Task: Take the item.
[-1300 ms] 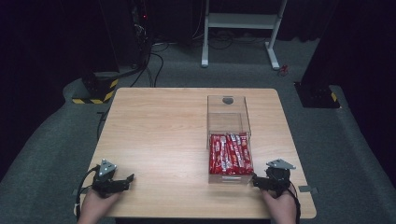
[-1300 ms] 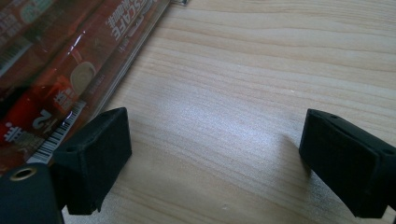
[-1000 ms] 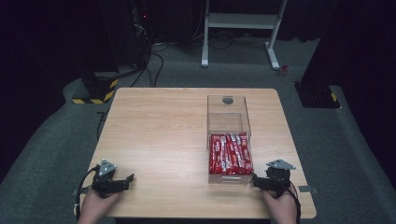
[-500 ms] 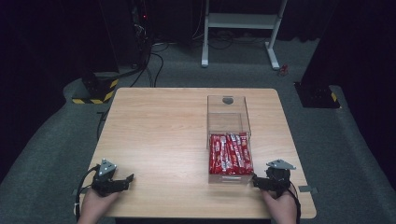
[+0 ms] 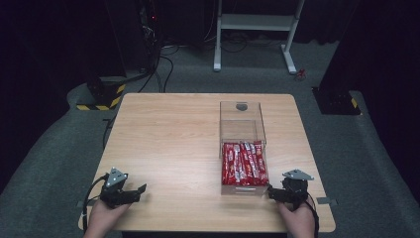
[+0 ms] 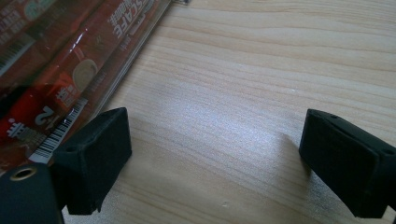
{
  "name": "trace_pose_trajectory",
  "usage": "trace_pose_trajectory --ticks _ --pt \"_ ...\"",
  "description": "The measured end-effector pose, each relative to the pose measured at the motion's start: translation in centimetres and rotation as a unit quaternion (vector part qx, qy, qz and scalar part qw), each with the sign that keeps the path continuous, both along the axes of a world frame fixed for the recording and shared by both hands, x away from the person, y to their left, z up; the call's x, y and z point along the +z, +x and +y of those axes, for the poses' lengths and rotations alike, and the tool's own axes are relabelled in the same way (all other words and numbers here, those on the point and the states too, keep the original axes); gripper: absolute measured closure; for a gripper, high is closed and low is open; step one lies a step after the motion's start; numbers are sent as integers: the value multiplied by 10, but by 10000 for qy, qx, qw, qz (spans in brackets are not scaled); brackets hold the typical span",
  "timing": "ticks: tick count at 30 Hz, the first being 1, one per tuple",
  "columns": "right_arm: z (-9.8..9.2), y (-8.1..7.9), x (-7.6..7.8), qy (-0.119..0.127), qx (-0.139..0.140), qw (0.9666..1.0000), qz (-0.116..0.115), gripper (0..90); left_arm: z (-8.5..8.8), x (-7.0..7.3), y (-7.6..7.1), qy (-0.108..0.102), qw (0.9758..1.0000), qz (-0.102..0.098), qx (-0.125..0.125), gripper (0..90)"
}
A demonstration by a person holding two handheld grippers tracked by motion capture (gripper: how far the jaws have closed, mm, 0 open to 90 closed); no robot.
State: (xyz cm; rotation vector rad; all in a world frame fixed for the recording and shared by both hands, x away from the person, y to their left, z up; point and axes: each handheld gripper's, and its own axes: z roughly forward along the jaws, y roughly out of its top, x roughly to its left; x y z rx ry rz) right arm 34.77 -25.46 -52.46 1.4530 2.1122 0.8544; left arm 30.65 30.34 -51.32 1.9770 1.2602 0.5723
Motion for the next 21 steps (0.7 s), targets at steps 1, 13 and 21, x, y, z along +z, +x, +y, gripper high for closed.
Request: trace_pose_trajectory --ticks 1,13,21 --pt "0 0 0 0 5 10000 2 89 -2 0 0 2 10000 -21 -3 146" --pt "0 0 0 0 8 10000 2 89 -24 1 6 2 9991 -88 -410 144" --pt "0 0 0 -15 44 10000 -5 89 -33 2 7 23 9987 15 -518 144"
